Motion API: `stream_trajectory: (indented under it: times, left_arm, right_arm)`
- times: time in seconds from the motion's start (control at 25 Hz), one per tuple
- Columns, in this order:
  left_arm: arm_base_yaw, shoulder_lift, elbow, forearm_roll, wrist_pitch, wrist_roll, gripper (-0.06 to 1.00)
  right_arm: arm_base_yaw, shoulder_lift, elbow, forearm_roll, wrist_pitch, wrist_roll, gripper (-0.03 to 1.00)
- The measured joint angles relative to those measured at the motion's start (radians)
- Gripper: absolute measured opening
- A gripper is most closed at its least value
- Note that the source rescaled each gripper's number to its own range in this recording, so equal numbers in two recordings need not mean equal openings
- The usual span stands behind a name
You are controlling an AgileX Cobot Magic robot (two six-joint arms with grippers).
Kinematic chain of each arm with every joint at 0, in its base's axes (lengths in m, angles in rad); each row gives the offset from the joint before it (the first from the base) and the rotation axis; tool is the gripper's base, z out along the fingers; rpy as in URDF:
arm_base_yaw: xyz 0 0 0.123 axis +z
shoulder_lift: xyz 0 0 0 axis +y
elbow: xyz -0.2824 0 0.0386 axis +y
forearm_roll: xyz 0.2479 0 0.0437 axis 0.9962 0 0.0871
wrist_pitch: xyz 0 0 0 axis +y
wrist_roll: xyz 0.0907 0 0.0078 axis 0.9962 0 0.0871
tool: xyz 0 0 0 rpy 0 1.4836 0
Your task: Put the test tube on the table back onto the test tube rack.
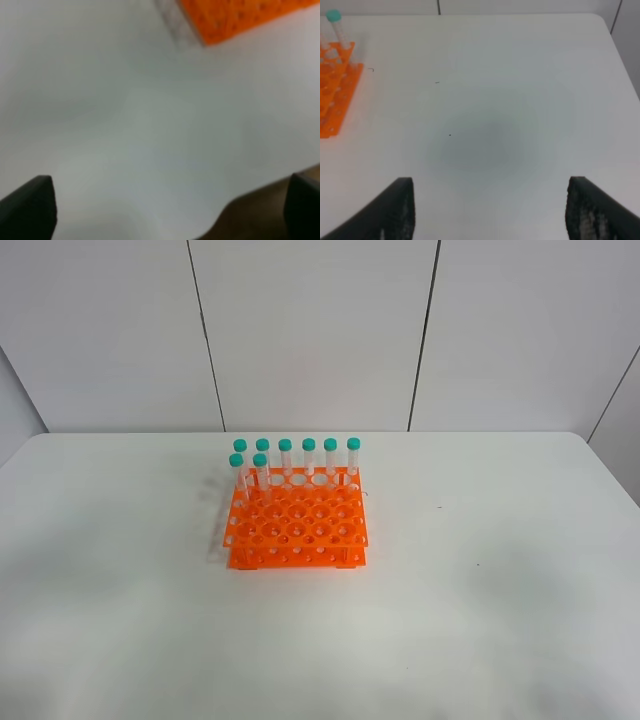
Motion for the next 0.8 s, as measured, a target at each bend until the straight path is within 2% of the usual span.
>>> stream_trajectory:
  times: [0.08,0.4,0.8]
  left_arm:
    - [0.000,-0.035,0.040,0.007,0.002,0.000,1.00]
    - [0.000,-0.061,0.067,0.028,-0.045,0.000,1.00]
    - [0.000,-0.061,0.072,0.031,-0.054,0.000,1.00]
  right_arm:
    - [0.000,0.000,0.000,0.000,0.000,0.000,0.85]
    - [0.000,0.000,0.000,0.000,0.000,0.000,0.85]
    - [0.000,0.000,0.000,0.000,0.000,0.000,0.85]
